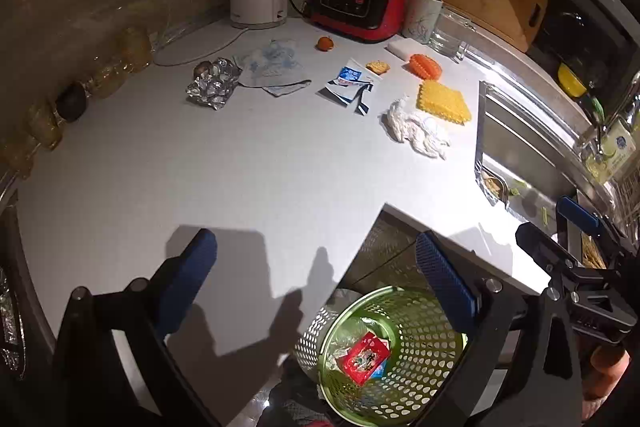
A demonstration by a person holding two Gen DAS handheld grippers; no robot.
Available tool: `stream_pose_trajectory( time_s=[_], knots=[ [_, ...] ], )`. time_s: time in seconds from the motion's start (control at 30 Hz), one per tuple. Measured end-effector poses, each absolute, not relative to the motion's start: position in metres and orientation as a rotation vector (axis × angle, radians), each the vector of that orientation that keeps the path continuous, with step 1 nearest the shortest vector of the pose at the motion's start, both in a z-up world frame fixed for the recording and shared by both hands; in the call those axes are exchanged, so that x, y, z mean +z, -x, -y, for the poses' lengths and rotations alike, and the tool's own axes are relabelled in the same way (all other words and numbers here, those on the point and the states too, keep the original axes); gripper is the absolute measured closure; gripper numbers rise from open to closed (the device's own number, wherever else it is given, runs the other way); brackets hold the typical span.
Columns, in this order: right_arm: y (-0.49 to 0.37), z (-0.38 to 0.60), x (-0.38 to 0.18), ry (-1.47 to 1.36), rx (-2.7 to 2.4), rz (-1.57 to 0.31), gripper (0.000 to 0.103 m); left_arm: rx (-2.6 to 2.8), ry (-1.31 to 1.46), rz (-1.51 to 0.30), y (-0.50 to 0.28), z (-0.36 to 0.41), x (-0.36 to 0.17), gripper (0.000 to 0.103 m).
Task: Collect trash
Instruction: 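Grasp the white-blue wipes packet with the left gripper while the right gripper grasps the white tissue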
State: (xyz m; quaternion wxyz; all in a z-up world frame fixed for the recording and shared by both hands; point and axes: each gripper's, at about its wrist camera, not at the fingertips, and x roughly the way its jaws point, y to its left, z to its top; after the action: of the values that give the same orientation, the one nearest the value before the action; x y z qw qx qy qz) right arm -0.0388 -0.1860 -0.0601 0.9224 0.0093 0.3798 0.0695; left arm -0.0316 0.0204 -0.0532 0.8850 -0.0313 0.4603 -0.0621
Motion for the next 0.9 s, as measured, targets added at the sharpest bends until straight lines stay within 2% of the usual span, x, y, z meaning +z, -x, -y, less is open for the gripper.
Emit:
stream_pose_trajectory(
  time_s=[0.63, 0.83, 0.9],
  knots=[
    [-0.136, 0.167, -0.135, 0.034, 0.035, -0.903, 0.003, -0.192, 0.058, -0.968, -0.102, -0.026, -0.086, 0.008],
    [-0.157, 0.175, -0.154, 0.023, 0.016, -0.971, 0.027, -0.272, 0.035, -0.978, -0.148, 0.000, -0.097, 0.008],
    [-0.160, 0.177, -0.158, 0.022, 0.013, -0.993, 0.039, -0.302, 0.029, -0.978, -0.162, 0.008, -0.098, 0.008]
  ],
)
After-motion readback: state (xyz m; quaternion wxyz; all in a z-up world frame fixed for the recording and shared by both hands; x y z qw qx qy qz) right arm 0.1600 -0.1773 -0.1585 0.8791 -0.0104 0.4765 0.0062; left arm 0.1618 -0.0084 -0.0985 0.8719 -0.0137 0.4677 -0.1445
